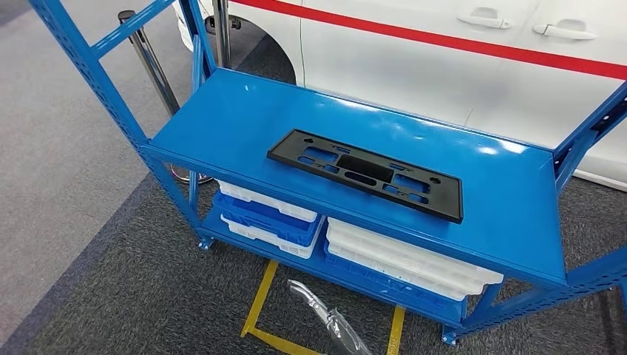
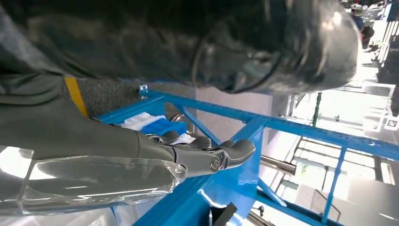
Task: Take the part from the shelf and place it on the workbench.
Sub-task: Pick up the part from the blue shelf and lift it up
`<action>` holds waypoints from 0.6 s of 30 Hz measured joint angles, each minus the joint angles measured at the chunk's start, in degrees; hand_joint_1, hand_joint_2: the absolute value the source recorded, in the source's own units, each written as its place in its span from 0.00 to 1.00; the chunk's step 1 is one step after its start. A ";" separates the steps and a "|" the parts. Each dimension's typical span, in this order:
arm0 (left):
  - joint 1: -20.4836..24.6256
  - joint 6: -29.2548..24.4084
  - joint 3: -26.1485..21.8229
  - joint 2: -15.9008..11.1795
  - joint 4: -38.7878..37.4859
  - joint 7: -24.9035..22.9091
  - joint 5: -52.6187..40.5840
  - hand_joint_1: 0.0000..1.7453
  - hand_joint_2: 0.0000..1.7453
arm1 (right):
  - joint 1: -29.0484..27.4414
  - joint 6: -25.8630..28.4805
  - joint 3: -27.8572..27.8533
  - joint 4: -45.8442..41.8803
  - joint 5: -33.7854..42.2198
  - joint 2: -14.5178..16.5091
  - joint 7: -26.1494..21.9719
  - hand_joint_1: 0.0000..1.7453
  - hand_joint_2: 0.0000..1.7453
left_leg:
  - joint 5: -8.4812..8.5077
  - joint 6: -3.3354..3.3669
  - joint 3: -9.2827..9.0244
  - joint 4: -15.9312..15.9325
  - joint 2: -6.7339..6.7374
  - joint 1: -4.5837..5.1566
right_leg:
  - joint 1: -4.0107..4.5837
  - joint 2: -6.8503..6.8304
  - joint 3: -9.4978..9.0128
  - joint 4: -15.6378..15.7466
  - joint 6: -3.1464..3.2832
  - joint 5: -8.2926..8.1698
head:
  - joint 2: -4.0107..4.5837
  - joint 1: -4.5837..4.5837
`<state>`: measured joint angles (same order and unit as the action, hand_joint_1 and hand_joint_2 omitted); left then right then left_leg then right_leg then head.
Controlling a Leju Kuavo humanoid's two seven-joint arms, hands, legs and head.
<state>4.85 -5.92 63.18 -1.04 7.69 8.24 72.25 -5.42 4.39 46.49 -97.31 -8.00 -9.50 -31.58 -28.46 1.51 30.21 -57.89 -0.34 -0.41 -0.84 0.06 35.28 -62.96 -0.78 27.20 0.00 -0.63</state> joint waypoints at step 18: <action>0.00 0.03 0.16 -0.10 -0.01 0.00 0.01 0.00 0.00 | 0.15 0.00 0.00 0.06 0.00 0.70 -0.16 0.00 0.00 | -2.74 -2.04 5.20 -8.90 0.08 -0.13 | 0.07 0.13 -3.78 3.83 2.32 1.52 | 0.00 0.06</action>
<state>4.85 -5.89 63.34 -1.14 7.68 8.24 72.26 -5.27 4.39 46.49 -97.25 -8.00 -8.80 -31.74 -31.20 -0.54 35.41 -66.80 -0.26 -0.53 -0.77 0.18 31.50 -59.13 1.54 28.71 0.00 -0.57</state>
